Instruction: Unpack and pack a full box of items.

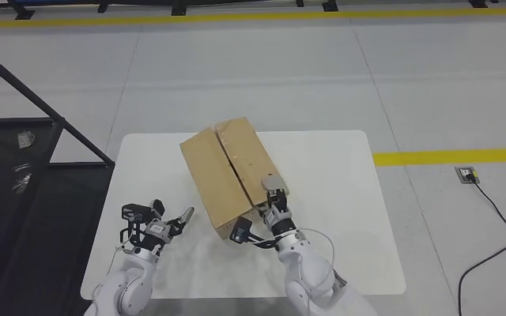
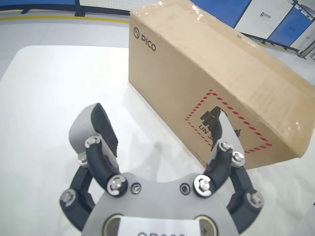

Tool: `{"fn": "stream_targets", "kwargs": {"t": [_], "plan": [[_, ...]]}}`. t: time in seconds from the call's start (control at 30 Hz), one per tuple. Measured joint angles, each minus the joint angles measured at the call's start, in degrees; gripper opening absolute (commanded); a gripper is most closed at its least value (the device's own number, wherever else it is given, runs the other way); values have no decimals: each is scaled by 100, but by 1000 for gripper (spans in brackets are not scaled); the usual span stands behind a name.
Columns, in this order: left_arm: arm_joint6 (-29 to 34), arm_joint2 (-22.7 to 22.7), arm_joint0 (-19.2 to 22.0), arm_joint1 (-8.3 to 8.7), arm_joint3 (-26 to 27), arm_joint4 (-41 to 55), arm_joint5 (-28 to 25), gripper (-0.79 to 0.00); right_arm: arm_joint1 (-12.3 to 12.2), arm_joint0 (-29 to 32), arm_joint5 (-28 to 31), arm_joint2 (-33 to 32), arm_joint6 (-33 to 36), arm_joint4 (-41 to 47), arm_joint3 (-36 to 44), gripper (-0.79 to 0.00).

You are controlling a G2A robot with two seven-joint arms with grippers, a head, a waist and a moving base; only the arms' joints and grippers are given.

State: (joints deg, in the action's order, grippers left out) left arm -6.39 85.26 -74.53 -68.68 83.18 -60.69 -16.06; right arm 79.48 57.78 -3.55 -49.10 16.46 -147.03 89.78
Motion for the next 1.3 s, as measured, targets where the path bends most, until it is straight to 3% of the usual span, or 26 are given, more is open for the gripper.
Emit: {"fn": "stream_targets", "kwargs": {"t": [0.17,0.23,0.5,0.8,1.3], "plan": [[-1,109,-8,11,-41,58,-1,0,62,-72,39,-1,-95,87,-139,-763],[-1,147,-6,15,-60,79,2,0,82,-84,53,-7,-127,109,-167,-785],[-14,265,7,25,-125,176,8,0,133,-44,101,-84,-245,166,-195,-785],[-43,339,-9,41,-220,142,-74,0,107,139,192,-249,-847,88,-55,-785],[-107,255,-157,112,-284,-621,-646,0,-21,580,406,-571,-1910,-236,224,-785]]}}
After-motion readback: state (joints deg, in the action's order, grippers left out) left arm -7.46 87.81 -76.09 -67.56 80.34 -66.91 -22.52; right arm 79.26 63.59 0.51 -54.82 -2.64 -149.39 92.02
